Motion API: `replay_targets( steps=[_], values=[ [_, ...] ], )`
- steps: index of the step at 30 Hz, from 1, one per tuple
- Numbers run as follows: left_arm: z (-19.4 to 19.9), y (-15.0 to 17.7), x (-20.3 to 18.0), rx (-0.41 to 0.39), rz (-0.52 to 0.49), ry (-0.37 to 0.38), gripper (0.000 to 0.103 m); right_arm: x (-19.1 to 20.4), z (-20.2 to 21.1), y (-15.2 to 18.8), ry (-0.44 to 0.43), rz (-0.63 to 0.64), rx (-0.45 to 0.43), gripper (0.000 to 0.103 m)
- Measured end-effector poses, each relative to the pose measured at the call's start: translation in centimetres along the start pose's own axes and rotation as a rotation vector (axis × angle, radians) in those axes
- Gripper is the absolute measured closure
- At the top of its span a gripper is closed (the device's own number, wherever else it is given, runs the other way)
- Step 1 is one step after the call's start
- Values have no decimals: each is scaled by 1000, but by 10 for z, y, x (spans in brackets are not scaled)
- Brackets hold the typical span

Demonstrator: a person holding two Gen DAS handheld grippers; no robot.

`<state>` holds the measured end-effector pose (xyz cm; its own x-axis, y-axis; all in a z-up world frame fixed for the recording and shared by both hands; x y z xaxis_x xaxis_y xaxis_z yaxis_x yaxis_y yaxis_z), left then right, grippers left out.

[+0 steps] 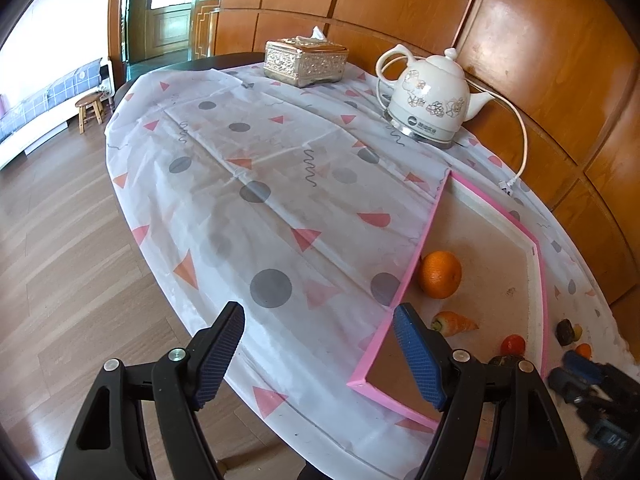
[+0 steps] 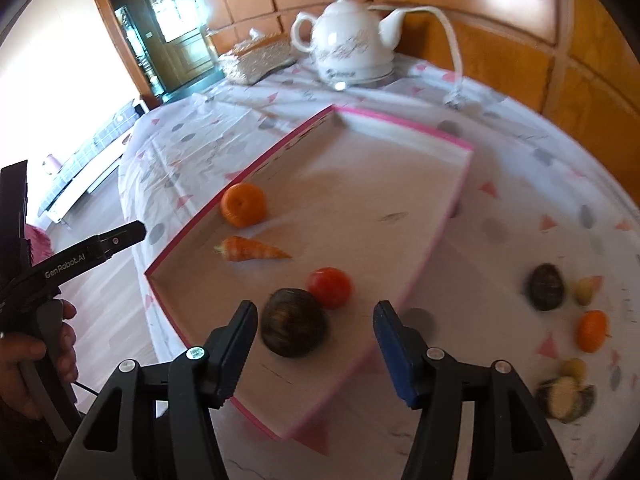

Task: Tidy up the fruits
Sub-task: 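Move the right tool back toward the remaining produce, then move the left tool to a cut dark cylinder piece and close on it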

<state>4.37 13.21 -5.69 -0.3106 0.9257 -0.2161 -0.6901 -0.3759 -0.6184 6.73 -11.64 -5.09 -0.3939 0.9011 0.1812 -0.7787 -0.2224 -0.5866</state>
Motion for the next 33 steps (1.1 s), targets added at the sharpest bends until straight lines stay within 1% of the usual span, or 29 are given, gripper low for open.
replay_targets(
  steps=[5,13,22,28,33],
  values=[
    [4,0,-8,-6,-20,13,26,-34,30,8,108,-12,-36,42],
    [8,3,-24,-9,-70,35,26,-104,71,34,270,-88,-39,42],
    [16,6,-44,-22,-145,54,26,-188,122,67,453,-224,-47,42],
    [19,9,-56,-20,-181,65,26,-238,146,90,566,-297,-55,42],
    [19,12,-66,-10,-209,75,26,-282,162,115,654,-420,-71,42]
  ],
)
Point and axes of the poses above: each gripper's, at about its wrist camera, not at the fingertips, and z roughly against the way its jaws point, x to its left, y to its underside, the point moved 2 cm from there along -z, roughly the way its jaws point, and after that the axes turned 3 degrees about -x, right-handed, at the moved point
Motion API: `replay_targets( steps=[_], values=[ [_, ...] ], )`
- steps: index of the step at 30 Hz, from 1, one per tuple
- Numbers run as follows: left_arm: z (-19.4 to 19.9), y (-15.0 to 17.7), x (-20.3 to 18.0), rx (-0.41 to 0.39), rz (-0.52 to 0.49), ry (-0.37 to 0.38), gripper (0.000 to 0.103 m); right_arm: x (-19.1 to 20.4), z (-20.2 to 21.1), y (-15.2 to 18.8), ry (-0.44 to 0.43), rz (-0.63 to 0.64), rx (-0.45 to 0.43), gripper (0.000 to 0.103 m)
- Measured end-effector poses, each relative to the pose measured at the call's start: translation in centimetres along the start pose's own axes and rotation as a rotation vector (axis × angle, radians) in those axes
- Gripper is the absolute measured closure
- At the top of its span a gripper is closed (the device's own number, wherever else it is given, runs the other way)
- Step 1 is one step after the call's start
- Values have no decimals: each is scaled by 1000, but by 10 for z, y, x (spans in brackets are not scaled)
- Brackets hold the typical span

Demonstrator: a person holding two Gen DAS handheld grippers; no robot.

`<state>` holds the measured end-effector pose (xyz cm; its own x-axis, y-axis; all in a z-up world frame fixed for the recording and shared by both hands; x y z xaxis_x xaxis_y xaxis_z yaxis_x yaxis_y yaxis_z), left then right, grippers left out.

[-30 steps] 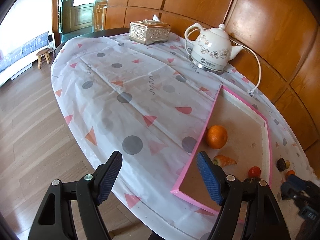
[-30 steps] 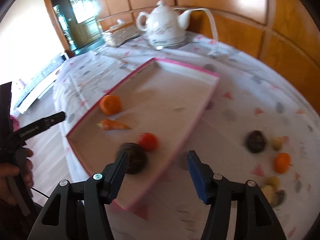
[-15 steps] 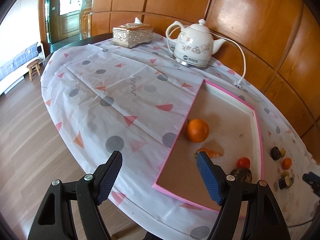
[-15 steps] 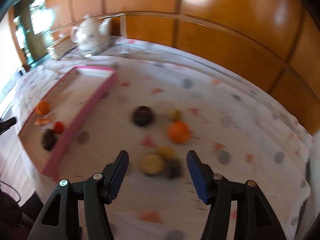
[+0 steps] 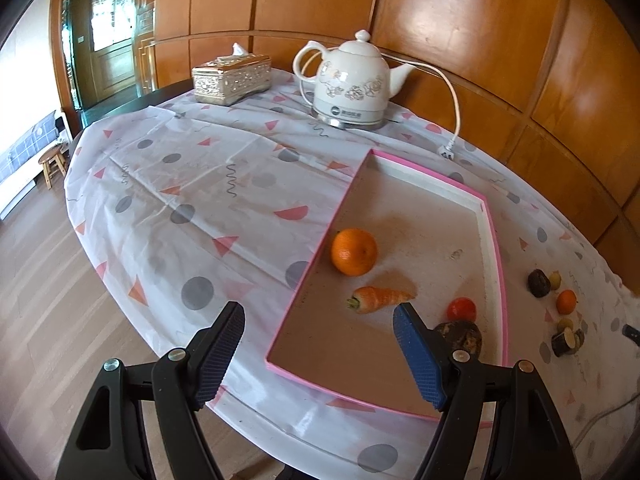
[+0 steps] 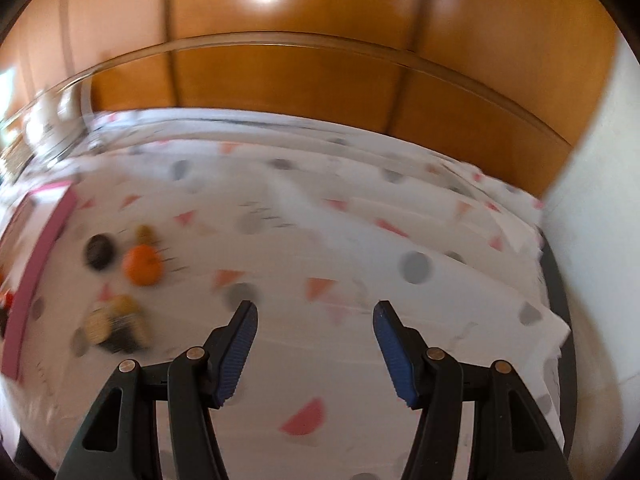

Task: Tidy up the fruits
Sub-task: 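Move the left tool to a cut dark cylinder piece and close on it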

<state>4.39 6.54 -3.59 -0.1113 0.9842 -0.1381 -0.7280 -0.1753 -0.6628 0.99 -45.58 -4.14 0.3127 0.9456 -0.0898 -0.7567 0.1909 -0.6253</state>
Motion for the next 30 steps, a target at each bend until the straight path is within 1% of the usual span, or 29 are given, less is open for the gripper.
replay_targets(
  steps=[2,4,6,9,13,16,18,20,23,26,28,30],
  values=[
    [0,-1,-5,0,-13,5,26,-19,-10,4,48,-69,36,42],
    [1,-2,-12,-4,-29,17,26,-36,-21,9,85,-133,94,42],
    [1,-4,-19,-4,-45,28,26,-48,-24,12,99,-181,121,42],
    [-2,-5,-31,11,-59,51,26,-60,-24,14,103,-234,134,42],
    [-5,-5,-45,27,-90,70,26,-70,-25,15,144,-268,146,42],
    [-8,-5,-54,43,-100,96,26,-92,-23,19,185,-354,148,42],
    [-9,-3,-64,54,-128,119,26,-99,-22,22,196,-400,155,42],
    [-11,0,-79,75,-163,156,26,-106,-23,24,200,-427,165,42],
    [-12,5,-106,92,-243,218,26,-104,-24,22,186,-422,160,42],
    [-13,13,-140,125,-345,309,26,-99,-26,20,171,-415,153,42],
    [-17,21,-166,163,-412,390,26,-99,-25,21,165,-419,153,42],
    [-20,30,-190,194,-474,446,26,-99,-25,21,159,-420,155,42]
  ],
)
Point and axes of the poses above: each gripper's, at about its wrist camera, not at the fingertips, and z roughly against the way its jaws point, x to its left, y to its underside, the point moved 2 cm from there along -z, roughly the way its jaws point, and after that the axes turned 3 degrees about -x, right-handed, at the moved point
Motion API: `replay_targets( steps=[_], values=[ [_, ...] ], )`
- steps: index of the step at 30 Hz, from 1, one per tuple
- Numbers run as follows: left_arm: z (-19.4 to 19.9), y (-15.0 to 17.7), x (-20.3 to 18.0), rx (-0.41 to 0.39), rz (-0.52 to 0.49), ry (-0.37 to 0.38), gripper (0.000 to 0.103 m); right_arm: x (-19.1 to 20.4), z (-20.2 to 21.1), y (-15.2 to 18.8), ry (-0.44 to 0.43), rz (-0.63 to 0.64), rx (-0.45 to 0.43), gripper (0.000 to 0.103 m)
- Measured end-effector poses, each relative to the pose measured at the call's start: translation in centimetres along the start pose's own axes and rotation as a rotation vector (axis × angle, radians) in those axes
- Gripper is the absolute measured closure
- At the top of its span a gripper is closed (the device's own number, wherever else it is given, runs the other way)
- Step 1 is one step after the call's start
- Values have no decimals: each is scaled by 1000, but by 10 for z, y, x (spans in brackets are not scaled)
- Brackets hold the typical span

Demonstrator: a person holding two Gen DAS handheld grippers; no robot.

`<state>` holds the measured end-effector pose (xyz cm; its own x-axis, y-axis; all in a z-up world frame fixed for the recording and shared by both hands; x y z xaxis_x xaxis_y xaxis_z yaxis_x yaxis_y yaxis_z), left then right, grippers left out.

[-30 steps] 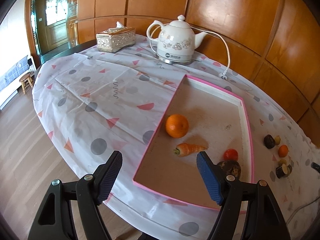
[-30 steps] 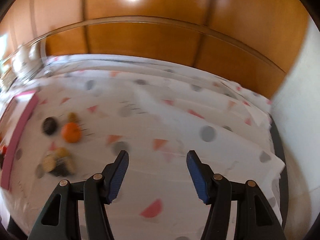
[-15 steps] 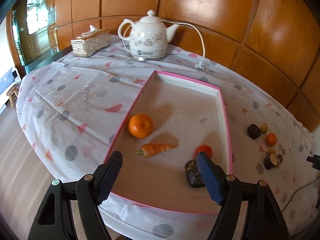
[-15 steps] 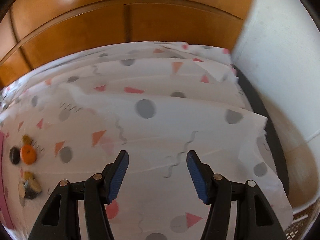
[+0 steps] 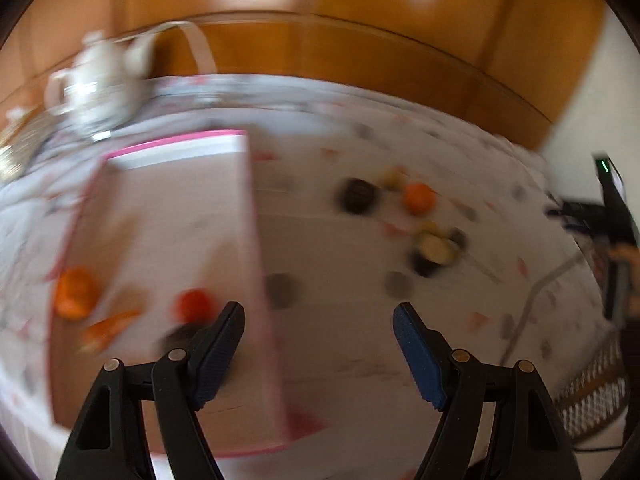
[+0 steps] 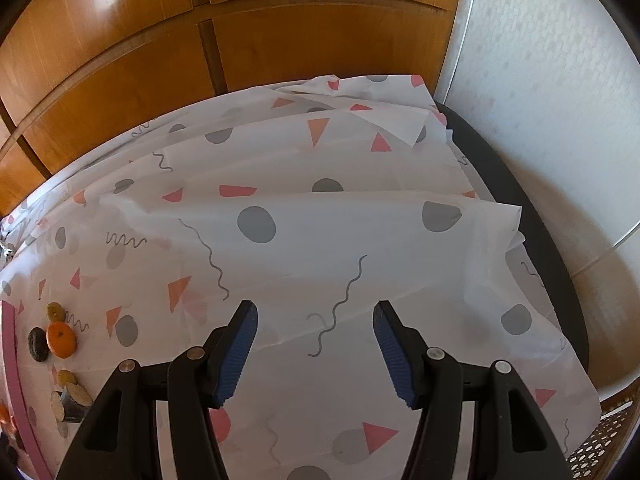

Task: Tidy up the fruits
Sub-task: 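Move the left tool to a cut dark cylinder piece and close on it, then carry the cut piece into the pink tray and open the left tool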

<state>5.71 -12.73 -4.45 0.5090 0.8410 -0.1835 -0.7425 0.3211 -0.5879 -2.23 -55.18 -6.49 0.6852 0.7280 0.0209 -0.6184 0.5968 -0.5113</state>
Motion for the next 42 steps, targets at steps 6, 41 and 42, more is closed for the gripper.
replay_targets(
  steps=[6,41,42],
  values=[
    [-40,-11,-55,64,-135,92,30,1,2,1,-15,-7,-5,42],
    [-21,-28,16,-21,143,35,68,30,0,8,-134,101,14,42],
    [-17,-28,23,-34,162,17,68,36,1,10,-145,127,10,42]
  ],
)
Point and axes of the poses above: each gripper's, at about its wrist camera, not at the fingertips, and z roughly against the way its jaws point, x to its left, y to its underside, the point moved 2 cm from there along -z, roughly the way its jaws point, and after that the axes turned 3 degrees about -x, right-handed, at the moved point
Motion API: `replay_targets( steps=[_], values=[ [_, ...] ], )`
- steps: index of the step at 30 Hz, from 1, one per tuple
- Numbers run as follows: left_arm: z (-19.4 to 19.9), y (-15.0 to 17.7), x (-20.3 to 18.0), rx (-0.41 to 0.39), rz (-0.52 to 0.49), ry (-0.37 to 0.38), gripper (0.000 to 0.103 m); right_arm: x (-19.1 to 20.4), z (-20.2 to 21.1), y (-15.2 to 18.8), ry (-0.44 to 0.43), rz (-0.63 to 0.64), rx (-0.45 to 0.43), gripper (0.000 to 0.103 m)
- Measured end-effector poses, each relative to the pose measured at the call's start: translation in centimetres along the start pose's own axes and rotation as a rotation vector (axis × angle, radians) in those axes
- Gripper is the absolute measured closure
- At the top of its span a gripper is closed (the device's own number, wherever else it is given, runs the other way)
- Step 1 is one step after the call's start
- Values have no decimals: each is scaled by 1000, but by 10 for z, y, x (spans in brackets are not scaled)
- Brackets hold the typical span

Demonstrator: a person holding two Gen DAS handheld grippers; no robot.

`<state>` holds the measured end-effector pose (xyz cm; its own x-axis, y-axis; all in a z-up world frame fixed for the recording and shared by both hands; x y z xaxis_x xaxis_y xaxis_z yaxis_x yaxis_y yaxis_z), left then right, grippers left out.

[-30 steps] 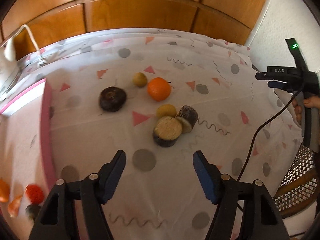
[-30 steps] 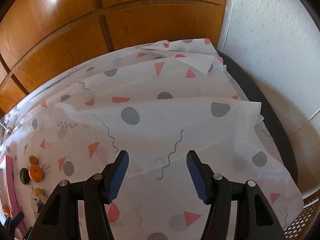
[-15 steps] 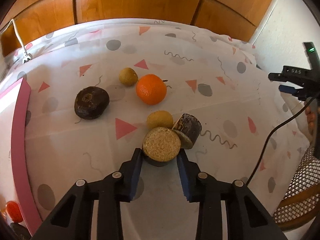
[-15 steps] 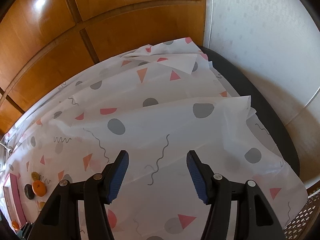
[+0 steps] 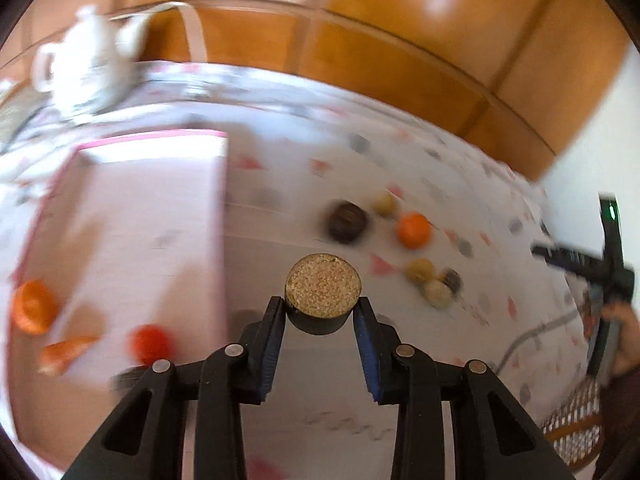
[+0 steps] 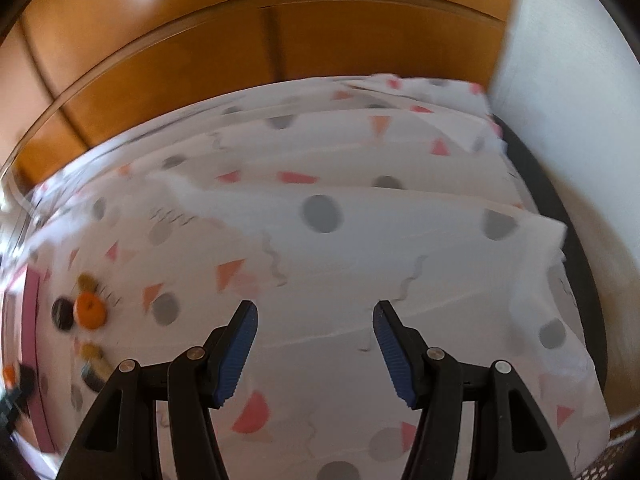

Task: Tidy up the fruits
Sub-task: 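Carry the cut piece into the pink tray and open the left tool, then move the right tool to a small brown kiwi and close on it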

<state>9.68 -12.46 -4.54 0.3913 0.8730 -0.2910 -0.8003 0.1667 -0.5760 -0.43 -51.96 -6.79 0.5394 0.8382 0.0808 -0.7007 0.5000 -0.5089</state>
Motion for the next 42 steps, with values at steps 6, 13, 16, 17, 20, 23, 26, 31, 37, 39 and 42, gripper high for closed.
replay_targets(
  steps=[6,13,16,17,20,23,26,31,37,39,42],
  values=[
    [43,5,67,-91,159,-155,68,38,0,7,-53,169,-8,42],
    [74,29,125,-136,319,-323,68,50,0,12,-68,220,-13,42],
    [77,42,138,-134,361,-357,68,52,-1,11,-73,230,-15,42],
    [77,46,140,-135,369,-367,68,53,-1,11,-76,233,-15,42],
    [78,52,147,-134,388,-386,68,61,3,13,-108,253,-23,42],
    [80,56,149,-140,388,-399,68,72,5,17,-141,284,-25,42],
    [79,59,148,-133,388,-397,68,83,4,22,-161,325,-18,42],
    [82,62,151,-136,397,-407,68,98,2,30,-192,386,-3,42],
    [93,64,151,-163,391,-419,67,112,7,34,-253,425,-10,42],
    [96,65,152,-169,389,-423,66,117,9,36,-276,437,-10,42],
    [100,66,153,-173,395,-422,61,126,12,39,-315,459,-13,42]
  ],
)
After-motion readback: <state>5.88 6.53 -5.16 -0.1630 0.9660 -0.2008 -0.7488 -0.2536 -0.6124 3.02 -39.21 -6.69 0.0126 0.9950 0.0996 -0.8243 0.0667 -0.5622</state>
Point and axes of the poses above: each gripper's, at about its wrist camera, not at the fingertips, and z roughly against the way its jaws point, x to its left, y to its underside, the point moved 2 cm from there along -z, roughly the way its jaws point, and after that the axes turned 3 degrees about -x, right-handed, at the moved point
